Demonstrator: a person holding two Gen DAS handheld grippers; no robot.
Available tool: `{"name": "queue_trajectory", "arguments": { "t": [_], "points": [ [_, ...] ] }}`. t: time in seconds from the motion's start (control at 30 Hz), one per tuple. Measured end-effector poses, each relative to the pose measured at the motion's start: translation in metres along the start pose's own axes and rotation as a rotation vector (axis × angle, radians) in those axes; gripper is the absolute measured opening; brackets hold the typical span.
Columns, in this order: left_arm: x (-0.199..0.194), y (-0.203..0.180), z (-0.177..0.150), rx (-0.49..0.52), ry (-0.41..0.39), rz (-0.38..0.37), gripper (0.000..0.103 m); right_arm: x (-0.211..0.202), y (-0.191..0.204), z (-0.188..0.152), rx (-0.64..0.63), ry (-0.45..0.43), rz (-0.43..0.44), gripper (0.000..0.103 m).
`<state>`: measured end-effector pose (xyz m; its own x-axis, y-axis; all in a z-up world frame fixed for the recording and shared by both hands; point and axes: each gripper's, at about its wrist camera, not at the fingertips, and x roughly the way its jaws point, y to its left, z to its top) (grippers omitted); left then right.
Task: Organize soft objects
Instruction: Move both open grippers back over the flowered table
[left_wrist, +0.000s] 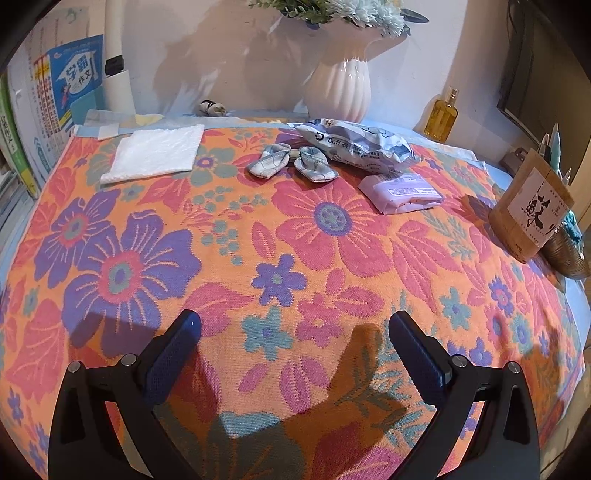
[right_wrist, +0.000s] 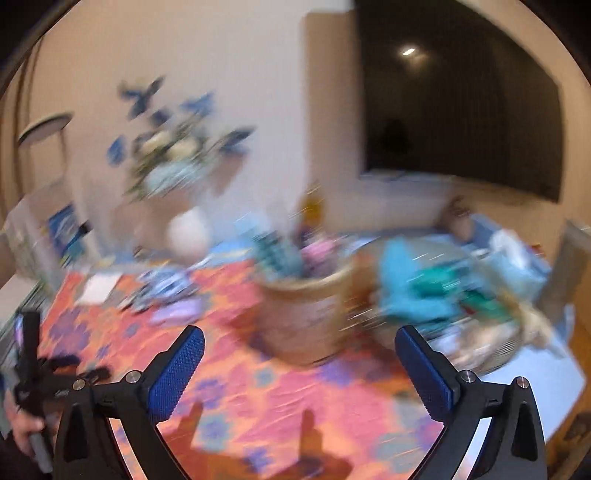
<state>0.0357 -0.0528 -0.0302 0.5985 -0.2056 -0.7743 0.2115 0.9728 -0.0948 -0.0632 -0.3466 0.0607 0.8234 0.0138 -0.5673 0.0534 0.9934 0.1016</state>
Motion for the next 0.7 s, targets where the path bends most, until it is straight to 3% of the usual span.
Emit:
{"name": "queue_trajectory", "arguments": {
  "t": [0.1, 0.23, 0.3, 0.37, 0.53, 0.7],
  "points": [
    [0.0, 0.0, 0.001, -0.003, -0.001, -0.007, 0.102, 0.029, 0.044, -0.014, -0.082, 0.079, 0.072, 0.103],
    [-0.001, 0.001, 0.0, -0.008, -0.003, -0.014, 0.102, 0.07, 0.085, -0.038, -0.173, 0.16, 0.053, 0.103],
    [-0.001, 0.001, 0.0, -0.013, -0.006, -0.022, 0.102, 0.089, 0.087, -0.048, -0.153, 0.211, 0.059, 0.103],
    [-0.002, 0.002, 0.0, -0.018, -0.009, -0.028, 0.102, 0.096, 0.083, -0.049, -0.143, 0.252, 0.004, 0.103],
    [-0.003, 0.002, -0.001, -0.025, -0.016, -0.038, 0.102, 0.109, 0.068, -0.053, -0.058, 0.34, 0.045, 0.103],
    [-0.003, 0.005, 0.0, -0.042, -0.02, -0.063, 0.102, 0.115, 0.076, -0.053, -0.114, 0.354, 0.025, 0.103]
  ]
}}
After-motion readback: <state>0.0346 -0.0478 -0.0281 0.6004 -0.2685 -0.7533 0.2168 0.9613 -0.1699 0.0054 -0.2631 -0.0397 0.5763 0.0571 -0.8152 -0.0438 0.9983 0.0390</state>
